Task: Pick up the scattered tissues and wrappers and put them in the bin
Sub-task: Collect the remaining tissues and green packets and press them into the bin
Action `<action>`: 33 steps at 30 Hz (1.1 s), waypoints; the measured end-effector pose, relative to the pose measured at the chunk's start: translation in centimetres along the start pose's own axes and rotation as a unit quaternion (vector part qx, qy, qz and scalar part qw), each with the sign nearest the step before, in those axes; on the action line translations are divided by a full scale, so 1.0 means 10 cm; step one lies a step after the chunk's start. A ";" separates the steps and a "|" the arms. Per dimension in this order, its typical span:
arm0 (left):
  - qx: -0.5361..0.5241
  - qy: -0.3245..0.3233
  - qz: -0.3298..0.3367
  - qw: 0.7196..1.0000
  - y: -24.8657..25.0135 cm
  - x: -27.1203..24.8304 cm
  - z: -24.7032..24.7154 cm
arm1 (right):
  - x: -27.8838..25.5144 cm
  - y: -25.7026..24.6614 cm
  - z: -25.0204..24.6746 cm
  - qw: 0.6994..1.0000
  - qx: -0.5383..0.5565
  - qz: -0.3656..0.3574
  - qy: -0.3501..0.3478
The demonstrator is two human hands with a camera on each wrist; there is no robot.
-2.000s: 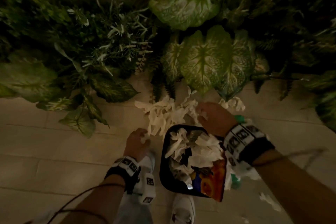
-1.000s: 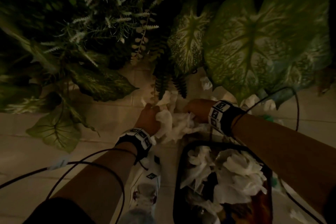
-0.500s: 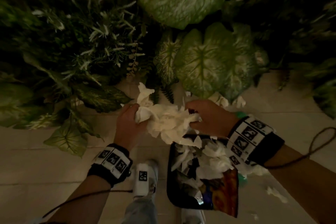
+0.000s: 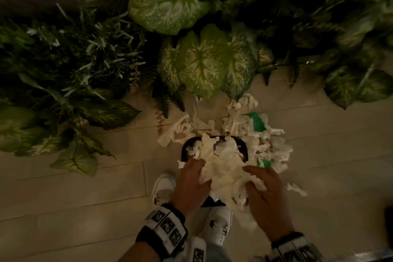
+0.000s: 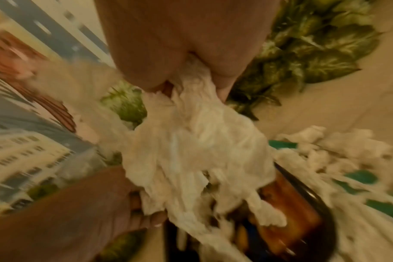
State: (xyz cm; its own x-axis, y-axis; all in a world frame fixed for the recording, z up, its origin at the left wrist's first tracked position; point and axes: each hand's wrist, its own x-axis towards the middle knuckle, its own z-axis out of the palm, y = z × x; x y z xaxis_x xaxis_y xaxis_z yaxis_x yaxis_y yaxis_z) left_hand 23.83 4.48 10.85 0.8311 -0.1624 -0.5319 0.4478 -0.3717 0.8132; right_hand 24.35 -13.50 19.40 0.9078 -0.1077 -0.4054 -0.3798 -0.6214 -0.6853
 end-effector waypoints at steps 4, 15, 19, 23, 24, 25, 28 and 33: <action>0.033 -0.078 -0.092 0.992 -0.43 0.22 0.34 | 0.03 0.46 0.46 0.990 -0.070 0.098 -0.070; 0.090 -0.104 -0.098 0.986 -0.43 0.37 0.11 | 0.33 0.68 1.05 0.922 -0.290 0.034 -0.255; 0.119 -0.120 -0.087 0.982 -0.25 0.29 -0.01 | 0.51 0.74 1.06 0.933 -0.245 0.038 -0.259; 0.059 -0.049 -0.046 0.996 0.13 0.13 -0.45 | 0.41 0.51 0.51 0.969 -0.166 -0.001 -0.182; 0.055 -0.002 -0.040 0.998 0.19 0.14 -0.59 | 0.38 0.47 0.32 0.982 -0.127 -0.011 -0.139; 0.057 0.050 -0.032 0.997 0.19 0.18 -0.73 | 0.38 0.46 0.12 0.991 -0.092 -0.012 -0.096; 0.078 0.120 -0.026 0.989 -0.03 0.53 -0.95 | 0.58 0.69 -0.36 1.000 -0.015 0.007 0.006; 0.260 -0.003 -0.016 0.966 -0.69 1.41 -0.83 | 1.27 1.51 -0.37 0.991 -0.130 0.018 -0.032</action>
State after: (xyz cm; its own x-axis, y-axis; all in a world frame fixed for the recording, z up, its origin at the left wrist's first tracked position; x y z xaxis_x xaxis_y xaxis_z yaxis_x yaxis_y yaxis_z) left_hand 35.17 12.31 -0.32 0.8167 -0.1477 -0.5579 0.2466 -0.7846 0.5688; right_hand 30.83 -27.14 6.10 0.8783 -0.0899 -0.4696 -0.3461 -0.7972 -0.4946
